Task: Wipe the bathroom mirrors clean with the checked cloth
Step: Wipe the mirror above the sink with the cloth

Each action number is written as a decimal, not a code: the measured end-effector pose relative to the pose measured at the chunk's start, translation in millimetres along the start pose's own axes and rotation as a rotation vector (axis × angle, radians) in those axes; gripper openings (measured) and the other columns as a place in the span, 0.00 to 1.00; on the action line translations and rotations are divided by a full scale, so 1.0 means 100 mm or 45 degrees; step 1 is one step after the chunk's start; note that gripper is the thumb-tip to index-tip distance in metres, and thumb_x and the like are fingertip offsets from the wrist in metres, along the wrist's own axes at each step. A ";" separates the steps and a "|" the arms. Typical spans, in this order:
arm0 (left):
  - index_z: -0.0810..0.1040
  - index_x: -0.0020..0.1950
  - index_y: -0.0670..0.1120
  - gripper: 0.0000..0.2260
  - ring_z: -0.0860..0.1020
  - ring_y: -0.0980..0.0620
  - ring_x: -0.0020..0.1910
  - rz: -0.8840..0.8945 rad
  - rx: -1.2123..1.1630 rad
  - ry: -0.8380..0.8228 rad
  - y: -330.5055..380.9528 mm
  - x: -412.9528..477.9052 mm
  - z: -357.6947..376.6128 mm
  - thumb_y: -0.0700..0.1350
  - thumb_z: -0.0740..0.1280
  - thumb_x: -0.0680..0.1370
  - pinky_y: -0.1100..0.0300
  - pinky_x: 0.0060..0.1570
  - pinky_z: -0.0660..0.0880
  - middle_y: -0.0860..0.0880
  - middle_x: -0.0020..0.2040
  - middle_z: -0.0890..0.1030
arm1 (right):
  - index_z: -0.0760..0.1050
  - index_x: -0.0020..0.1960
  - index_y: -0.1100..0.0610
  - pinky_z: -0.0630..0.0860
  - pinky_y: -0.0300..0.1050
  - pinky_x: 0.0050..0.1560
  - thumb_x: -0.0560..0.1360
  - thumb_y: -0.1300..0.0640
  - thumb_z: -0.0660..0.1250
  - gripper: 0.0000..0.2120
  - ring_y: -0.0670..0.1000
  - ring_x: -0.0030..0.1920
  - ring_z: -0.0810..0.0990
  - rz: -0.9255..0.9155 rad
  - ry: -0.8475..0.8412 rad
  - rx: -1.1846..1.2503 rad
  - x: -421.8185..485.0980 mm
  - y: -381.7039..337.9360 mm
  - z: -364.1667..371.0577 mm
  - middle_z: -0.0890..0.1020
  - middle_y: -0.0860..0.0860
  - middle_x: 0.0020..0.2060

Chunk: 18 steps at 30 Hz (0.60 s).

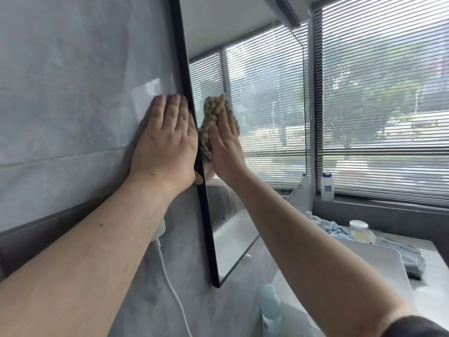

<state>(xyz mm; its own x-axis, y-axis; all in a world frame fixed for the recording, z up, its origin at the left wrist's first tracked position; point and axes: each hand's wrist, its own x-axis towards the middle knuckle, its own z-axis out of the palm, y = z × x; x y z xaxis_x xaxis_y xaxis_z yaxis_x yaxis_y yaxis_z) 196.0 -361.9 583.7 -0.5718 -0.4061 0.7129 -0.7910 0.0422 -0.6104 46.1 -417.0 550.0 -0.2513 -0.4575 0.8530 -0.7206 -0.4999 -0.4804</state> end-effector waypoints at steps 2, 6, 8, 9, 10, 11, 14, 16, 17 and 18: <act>0.47 0.79 0.35 0.56 0.47 0.37 0.80 0.003 0.022 -0.016 0.00 0.00 0.01 0.76 0.58 0.70 0.40 0.76 0.40 0.35 0.80 0.48 | 0.45 0.81 0.56 0.41 0.48 0.79 0.80 0.43 0.41 0.33 0.47 0.80 0.44 0.062 0.040 -0.014 -0.03 0.22 0.01 0.48 0.51 0.81; 0.48 0.79 0.35 0.59 0.47 0.37 0.80 0.009 0.018 -0.016 -0.02 0.01 0.01 0.79 0.58 0.66 0.39 0.76 0.41 0.35 0.80 0.49 | 0.46 0.81 0.51 0.43 0.50 0.80 0.80 0.44 0.45 0.31 0.43 0.79 0.45 0.453 0.158 0.227 -0.51 0.84 0.07 0.49 0.46 0.80; 0.48 0.79 0.35 0.59 0.47 0.37 0.80 0.016 0.014 -0.021 -0.02 0.02 0.02 0.79 0.57 0.66 0.39 0.76 0.41 0.35 0.80 0.49 | 0.46 0.81 0.51 0.44 0.50 0.80 0.79 0.43 0.46 0.32 0.44 0.79 0.45 0.661 0.207 0.278 -0.93 1.21 0.15 0.48 0.46 0.80; 0.48 0.79 0.35 0.59 0.47 0.37 0.80 0.019 0.022 -0.023 -0.01 0.02 0.03 0.79 0.57 0.66 0.39 0.76 0.40 0.35 0.80 0.49 | 0.47 0.81 0.52 0.45 0.50 0.80 0.80 0.43 0.47 0.32 0.45 0.79 0.46 0.776 0.215 0.283 -1.16 1.37 0.20 0.49 0.48 0.81; 0.48 0.79 0.36 0.59 0.47 0.37 0.80 0.020 0.029 -0.024 -0.01 0.02 0.03 0.79 0.56 0.66 0.39 0.76 0.40 0.35 0.80 0.49 | 0.49 0.81 0.53 0.46 0.51 0.80 0.81 0.43 0.48 0.31 0.47 0.80 0.48 0.871 0.219 0.300 -1.38 1.54 0.24 0.51 0.50 0.81; 0.48 0.79 0.36 0.58 0.46 0.37 0.80 0.019 0.034 -0.025 -0.01 0.03 0.04 0.79 0.55 0.67 0.39 0.76 0.39 0.35 0.80 0.48 | 0.51 0.81 0.53 0.48 0.52 0.80 0.81 0.43 0.49 0.31 0.49 0.80 0.50 0.914 0.212 0.317 -1.56 1.63 0.26 0.54 0.52 0.80; 0.47 0.79 0.36 0.59 0.46 0.37 0.80 0.018 0.048 -0.034 -0.02 0.03 0.04 0.80 0.54 0.66 0.39 0.76 0.39 0.35 0.80 0.48 | 0.50 0.81 0.54 0.46 0.49 0.80 0.85 0.48 0.48 0.26 0.48 0.80 0.50 0.949 0.166 0.358 -1.84 1.77 0.29 0.54 0.50 0.80; 0.46 0.79 0.35 0.59 0.45 0.37 0.80 0.024 0.045 -0.043 -0.01 0.02 0.04 0.80 0.53 0.66 0.39 0.76 0.39 0.35 0.80 0.47 | 0.49 0.81 0.57 0.45 0.48 0.79 0.86 0.53 0.48 0.25 0.48 0.80 0.49 0.985 0.169 0.360 -1.81 1.80 0.27 0.53 0.50 0.80; 0.46 0.79 0.35 0.59 0.45 0.37 0.80 0.026 0.045 -0.044 -0.01 0.03 0.04 0.80 0.53 0.66 0.39 0.76 0.39 0.35 0.80 0.47 | 0.50 0.81 0.58 0.45 0.48 0.80 0.86 0.53 0.48 0.25 0.49 0.80 0.49 1.014 0.187 0.349 -1.75 1.78 0.25 0.54 0.51 0.80; 0.46 0.79 0.35 0.59 0.45 0.37 0.80 0.027 0.045 -0.047 -0.01 0.03 0.03 0.80 0.53 0.67 0.39 0.76 0.39 0.35 0.80 0.46 | 0.53 0.80 0.59 0.46 0.48 0.80 0.85 0.52 0.49 0.25 0.50 0.80 0.51 1.038 0.215 0.349 -1.68 1.80 0.25 0.55 0.52 0.80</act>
<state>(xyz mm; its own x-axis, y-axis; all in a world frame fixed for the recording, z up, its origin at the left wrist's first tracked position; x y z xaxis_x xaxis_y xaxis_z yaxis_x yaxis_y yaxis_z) 195.9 -366.2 584.9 -0.5791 -0.4392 0.6868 -0.7703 0.0189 -0.6374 -25.5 -448.9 315.4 -0.7287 -0.6449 0.2305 -0.0994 -0.2334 -0.9673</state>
